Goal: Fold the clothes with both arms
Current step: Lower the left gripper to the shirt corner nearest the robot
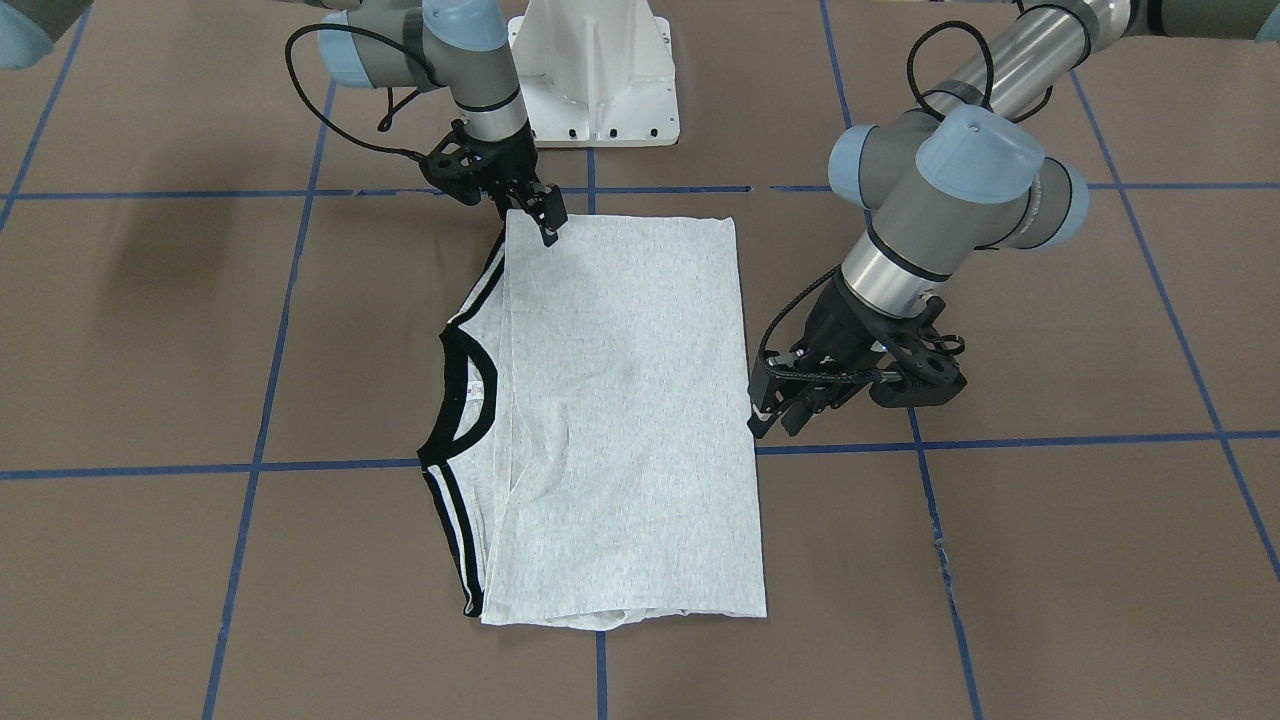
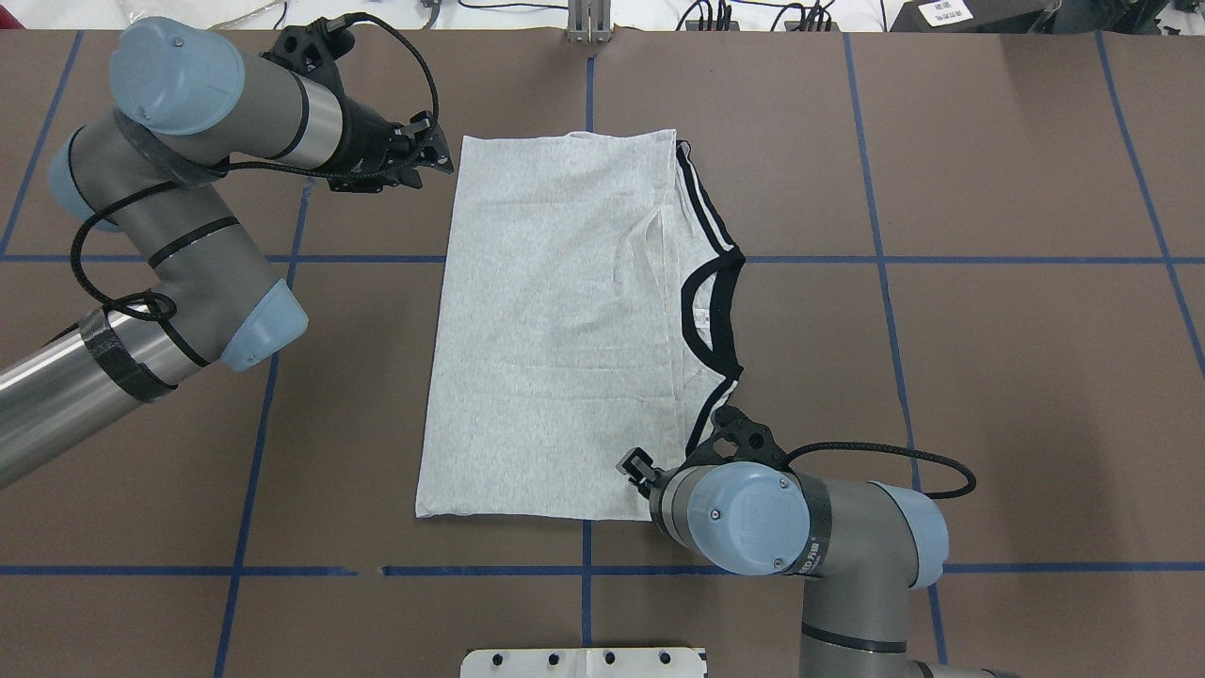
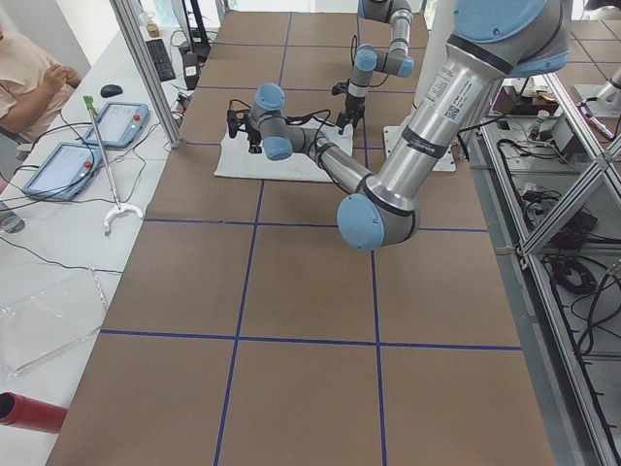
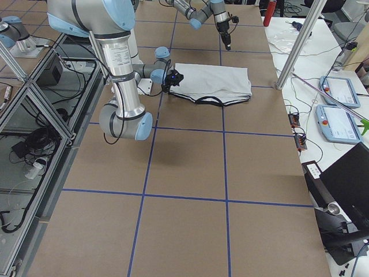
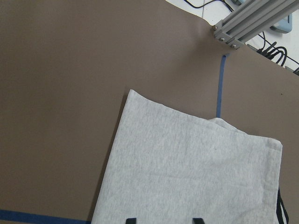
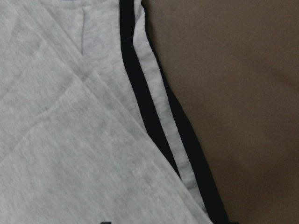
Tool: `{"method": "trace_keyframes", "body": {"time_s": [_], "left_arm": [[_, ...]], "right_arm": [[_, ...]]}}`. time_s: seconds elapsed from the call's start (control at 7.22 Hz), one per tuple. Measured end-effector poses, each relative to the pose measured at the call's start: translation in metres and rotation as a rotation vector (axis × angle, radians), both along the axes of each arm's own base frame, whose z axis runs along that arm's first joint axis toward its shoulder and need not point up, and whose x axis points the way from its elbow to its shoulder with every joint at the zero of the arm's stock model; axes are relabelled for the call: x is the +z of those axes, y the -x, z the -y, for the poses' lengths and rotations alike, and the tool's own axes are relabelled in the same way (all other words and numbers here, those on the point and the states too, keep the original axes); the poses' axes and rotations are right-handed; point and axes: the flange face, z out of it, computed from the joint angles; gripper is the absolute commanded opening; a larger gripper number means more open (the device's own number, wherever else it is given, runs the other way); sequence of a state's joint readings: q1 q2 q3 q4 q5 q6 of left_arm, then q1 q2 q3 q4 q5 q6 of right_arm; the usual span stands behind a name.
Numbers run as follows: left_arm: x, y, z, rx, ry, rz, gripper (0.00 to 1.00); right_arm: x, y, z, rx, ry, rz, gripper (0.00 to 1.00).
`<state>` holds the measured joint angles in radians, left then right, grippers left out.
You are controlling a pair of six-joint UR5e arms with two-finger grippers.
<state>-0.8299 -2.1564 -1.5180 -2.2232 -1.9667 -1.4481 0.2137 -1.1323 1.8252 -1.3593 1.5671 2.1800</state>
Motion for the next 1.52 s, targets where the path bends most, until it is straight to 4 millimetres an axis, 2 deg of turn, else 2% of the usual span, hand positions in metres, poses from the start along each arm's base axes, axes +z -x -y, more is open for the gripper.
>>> {"method": "trace_keyframes", "body": {"time_s": [0.42,0.69,0.83,0.97,1.11,1.25,1.39,1.52], "left_arm": [[0.005,0.002,-0.002,-0.004,0.004,0.005,0.50],[0.006,0.003,-0.003,-0.005,0.005,0.005,0.51],[0.006,0.002,-0.012,-0.001,0.016,-0.007,0.50],[0.004,-0.007,-0.044,0.013,0.053,-0.044,0.51],[-0.002,-0.024,-0.088,0.026,0.114,-0.084,0.53],[-0.008,-0.041,-0.140,0.034,0.184,-0.099,0.53],[-0.004,-0.056,-0.190,0.050,0.232,-0.071,0.58],[0.011,-0.069,-0.229,0.076,0.279,-0.030,0.58]], "right_arm": [[-0.002,-0.004,0.008,0.024,0.027,0.011,0.00],[-0.016,-0.015,0.012,0.024,0.034,0.040,0.00],[-0.024,-0.025,0.012,0.015,0.043,0.058,0.00],[-0.029,-0.031,0.011,0.011,0.046,0.067,0.00],[-0.030,-0.035,0.011,0.010,0.047,0.072,0.00],[-0.031,-0.039,0.010,0.010,0.047,0.075,0.00],[-0.031,-0.044,0.009,0.009,0.046,0.080,0.00],[-0.032,-0.048,0.008,0.009,0.045,0.084,0.00]]}}
